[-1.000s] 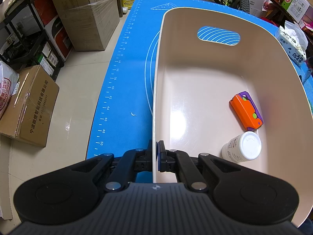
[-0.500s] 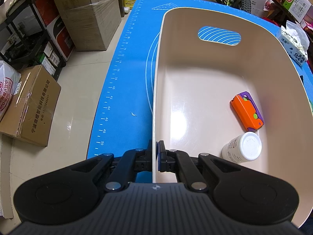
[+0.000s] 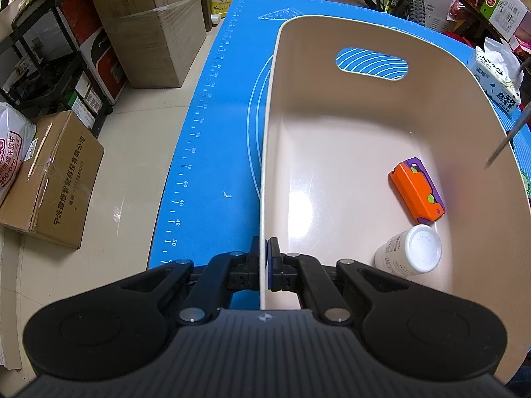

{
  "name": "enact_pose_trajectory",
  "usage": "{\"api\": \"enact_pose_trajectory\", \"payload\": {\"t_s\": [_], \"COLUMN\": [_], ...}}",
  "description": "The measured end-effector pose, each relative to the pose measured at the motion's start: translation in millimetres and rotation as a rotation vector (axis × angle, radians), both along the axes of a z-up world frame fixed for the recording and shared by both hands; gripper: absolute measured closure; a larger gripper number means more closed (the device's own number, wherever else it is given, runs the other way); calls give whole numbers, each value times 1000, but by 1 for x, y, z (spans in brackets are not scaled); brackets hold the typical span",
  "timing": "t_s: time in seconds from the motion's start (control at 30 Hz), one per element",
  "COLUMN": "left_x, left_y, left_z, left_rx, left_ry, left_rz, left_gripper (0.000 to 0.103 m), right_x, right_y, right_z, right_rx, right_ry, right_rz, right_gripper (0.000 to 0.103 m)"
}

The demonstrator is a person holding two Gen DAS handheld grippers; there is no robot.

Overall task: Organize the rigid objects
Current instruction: 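Lower the keys into the bin and open the right tool, then move the right tool back over the remote and tape roll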

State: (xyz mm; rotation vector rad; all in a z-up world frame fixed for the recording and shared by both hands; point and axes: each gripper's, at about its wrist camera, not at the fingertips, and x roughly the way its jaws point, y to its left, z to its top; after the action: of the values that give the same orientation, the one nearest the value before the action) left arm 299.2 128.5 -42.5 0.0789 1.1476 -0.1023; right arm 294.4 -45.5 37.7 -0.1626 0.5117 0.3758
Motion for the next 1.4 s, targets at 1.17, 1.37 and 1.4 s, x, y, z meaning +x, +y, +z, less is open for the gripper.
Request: {"api": "enact_pose_trajectory", "payload": {"t_s": [1.17, 1.37, 1.4], "left_x": [-1, -1, -1], "left_y": [-2, -2, -2], "left_z": [2, 2, 2], "left_rx": [8, 9, 10], "left_ry": [-7, -7, -7], "left_rz": [0, -1, -1], "left_gripper": [99, 99, 99], "right_x": [-15, -35, -38], "right_y": [-72, -117, -125], "right_z": [-34, -36, -38], "right_rx": [99, 88, 84], "right_ry": [177, 152, 157], "right_rz": [-209, -325, -344], "right_gripper": [47, 42, 42]}}
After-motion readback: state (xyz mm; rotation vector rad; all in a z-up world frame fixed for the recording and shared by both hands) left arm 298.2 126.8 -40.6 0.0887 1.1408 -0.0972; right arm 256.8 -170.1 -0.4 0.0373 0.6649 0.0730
